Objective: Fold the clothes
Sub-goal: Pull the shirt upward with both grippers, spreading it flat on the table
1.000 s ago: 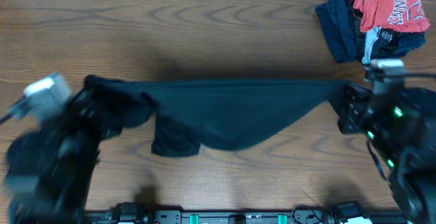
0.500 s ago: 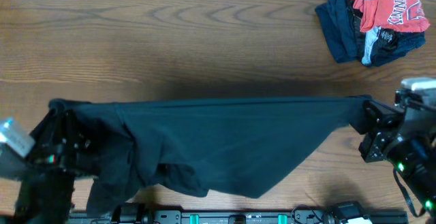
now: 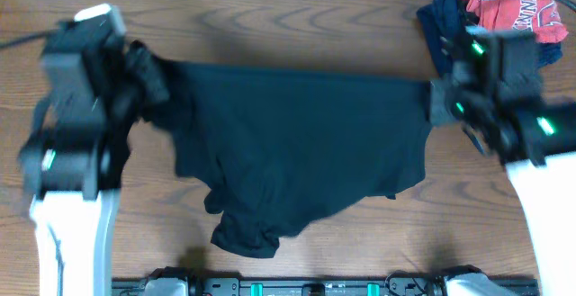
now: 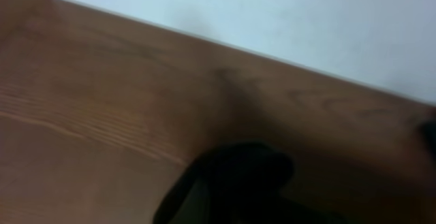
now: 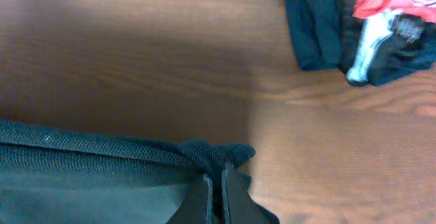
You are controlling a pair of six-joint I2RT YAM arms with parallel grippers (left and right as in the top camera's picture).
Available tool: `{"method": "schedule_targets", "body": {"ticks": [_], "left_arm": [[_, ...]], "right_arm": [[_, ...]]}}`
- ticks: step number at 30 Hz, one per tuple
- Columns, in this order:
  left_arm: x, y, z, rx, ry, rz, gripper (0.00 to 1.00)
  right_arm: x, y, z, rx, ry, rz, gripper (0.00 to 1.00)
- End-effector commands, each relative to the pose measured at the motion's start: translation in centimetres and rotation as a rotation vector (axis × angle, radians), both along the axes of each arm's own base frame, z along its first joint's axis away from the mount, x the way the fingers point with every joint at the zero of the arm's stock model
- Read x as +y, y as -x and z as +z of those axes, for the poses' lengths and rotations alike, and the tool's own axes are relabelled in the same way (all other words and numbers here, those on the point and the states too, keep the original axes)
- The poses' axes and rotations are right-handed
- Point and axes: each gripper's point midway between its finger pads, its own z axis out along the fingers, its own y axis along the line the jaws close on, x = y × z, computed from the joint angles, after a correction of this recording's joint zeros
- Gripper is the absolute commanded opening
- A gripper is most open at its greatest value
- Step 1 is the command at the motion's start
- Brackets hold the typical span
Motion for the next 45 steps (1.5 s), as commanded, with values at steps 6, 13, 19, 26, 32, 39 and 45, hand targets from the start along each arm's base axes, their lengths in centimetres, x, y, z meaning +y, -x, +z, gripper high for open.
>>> {"method": "schedule_targets", "body": {"ticks": [6,13,19,26,32,39,45], "left_arm": [[1.2,-10.4,-8.4,0.107,-0.054,0.045,0.06],[0.8,-18.6,-14.2,0.033,-0.051,0.040,0.06],[-1.4,-22.3,-17.3,-0.026,-0.047,0.003,0.06],[-4.0,-24.1,-16.4,-0.123,-0.081,-0.064,0.06],[-4.3,-23.0,-15.5,-0.098,-0.115,-0.094,0.06],[-3.8,-18.6,-17.0,0.103,-0.126,-0.106,0.06],[-3.4,-13.3,-19.5,0.342,-0.133,-0.121,0.06]], "right_arm": [[-1.3,-11.4,-9.3,0.022,0.086,-0.058,0.01],[-3.1,-19.0,-15.9,-0.069,0.079,-0.107,0.01],[-4.2,-21.6,-16.5,-0.153,0.079,-0.122,0.01],[-5.4,-22.8,-15.1,-0.223,0.069,-0.144,0.01],[-5.5,-21.2,-15.4,-0.153,0.089,-0.128,0.01],[-5.8,-17.5,-15.0,-0.027,0.122,-0.098,0.01],[-6.8,-14.7,-15.7,0.090,0.144,-0.088,0.01]]}}
